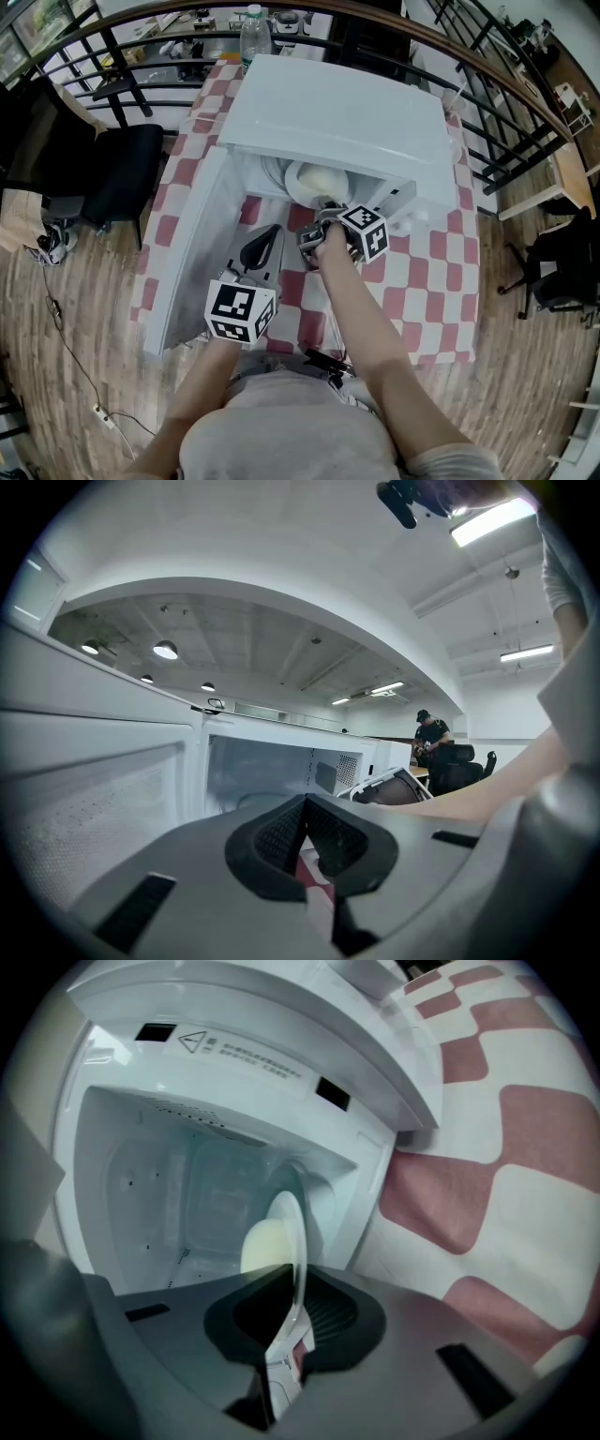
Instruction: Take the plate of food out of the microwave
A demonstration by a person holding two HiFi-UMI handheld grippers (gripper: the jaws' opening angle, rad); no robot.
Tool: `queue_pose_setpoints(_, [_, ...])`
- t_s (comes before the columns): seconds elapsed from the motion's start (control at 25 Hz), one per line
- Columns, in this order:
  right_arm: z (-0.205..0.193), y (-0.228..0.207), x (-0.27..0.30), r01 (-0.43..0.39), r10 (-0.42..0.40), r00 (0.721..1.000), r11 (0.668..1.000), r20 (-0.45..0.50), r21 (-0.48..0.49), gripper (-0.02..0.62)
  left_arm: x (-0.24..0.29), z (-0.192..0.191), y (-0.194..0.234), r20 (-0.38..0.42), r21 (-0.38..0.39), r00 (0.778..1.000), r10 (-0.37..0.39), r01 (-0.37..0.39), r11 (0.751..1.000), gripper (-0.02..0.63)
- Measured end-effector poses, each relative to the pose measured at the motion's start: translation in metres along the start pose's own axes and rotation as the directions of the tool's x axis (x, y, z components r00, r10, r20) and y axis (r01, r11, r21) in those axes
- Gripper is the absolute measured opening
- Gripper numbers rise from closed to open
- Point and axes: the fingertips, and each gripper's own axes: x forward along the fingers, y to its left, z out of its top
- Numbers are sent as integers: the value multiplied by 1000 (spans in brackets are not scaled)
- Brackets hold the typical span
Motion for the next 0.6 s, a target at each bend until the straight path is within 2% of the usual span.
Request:
queue_pose_setpoints(0.04, [0,2,0,-6,6,1000,1000,-1,-4,51,0,0,0,-1,1,1000,0,0,1000,0])
queue_pose_setpoints(0.6, [-3,2,-6,-159,160,987,982,4,99,32,-3,4,-2,13,2,1000,-4,4,1000,0])
